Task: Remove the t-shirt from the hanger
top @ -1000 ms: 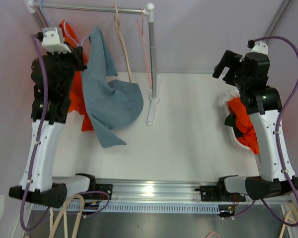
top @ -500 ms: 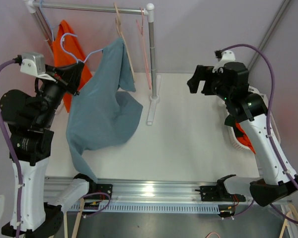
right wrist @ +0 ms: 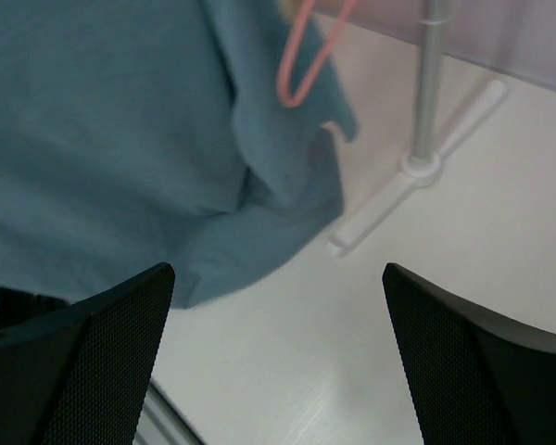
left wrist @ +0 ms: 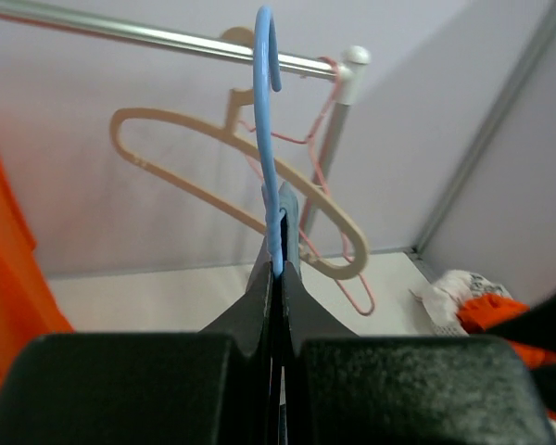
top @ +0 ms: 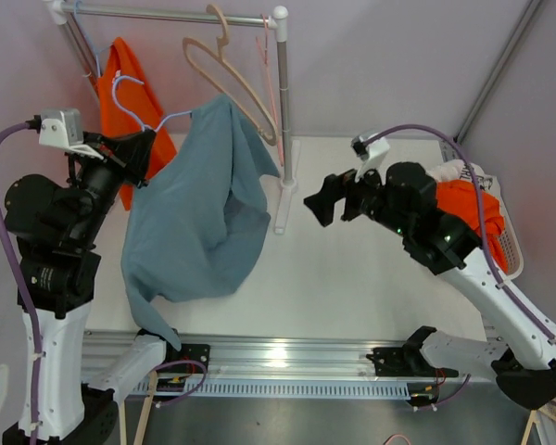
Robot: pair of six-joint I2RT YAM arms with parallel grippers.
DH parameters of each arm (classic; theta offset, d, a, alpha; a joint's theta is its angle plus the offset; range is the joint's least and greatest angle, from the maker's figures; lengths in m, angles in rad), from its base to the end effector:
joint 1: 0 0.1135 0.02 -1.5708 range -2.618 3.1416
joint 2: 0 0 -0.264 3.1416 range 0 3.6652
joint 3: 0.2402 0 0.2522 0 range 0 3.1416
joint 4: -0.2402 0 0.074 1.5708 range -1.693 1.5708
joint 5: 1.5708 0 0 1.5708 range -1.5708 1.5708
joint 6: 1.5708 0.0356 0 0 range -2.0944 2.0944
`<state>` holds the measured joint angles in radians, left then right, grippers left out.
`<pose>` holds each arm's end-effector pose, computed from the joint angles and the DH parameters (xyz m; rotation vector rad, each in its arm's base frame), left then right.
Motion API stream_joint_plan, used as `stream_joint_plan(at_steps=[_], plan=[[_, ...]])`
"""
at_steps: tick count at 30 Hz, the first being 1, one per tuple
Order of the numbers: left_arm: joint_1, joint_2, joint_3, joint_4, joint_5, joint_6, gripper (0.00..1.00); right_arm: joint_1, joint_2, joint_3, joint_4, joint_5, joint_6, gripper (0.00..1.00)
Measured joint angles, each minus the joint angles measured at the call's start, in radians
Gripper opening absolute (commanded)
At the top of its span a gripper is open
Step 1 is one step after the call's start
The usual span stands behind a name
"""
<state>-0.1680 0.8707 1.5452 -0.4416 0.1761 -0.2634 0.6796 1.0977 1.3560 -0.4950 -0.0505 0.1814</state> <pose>0.1073 -0.0245 0.5404 0.0862 1.3548 -0.4816 0.1760 0.1445 0.4434 -0.4934 1.7897 0.6526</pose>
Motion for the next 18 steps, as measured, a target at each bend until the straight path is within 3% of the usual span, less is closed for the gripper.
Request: stream_joint_plan(at_steps=[10, 18], plan=[[-0.066, 0.044, -0.026, -0.039, -0.399, -0.076, 0.01, 0.441, 0.036, -0.112, 0.171, 0.203, 0.013, 0.99], [-0.241, 0.179, 0.002, -0.030, -0.782, -0.050, 0.01, 0.633, 0.175, -0.141, 0.401, 0.307, 0.016, 0.99]])
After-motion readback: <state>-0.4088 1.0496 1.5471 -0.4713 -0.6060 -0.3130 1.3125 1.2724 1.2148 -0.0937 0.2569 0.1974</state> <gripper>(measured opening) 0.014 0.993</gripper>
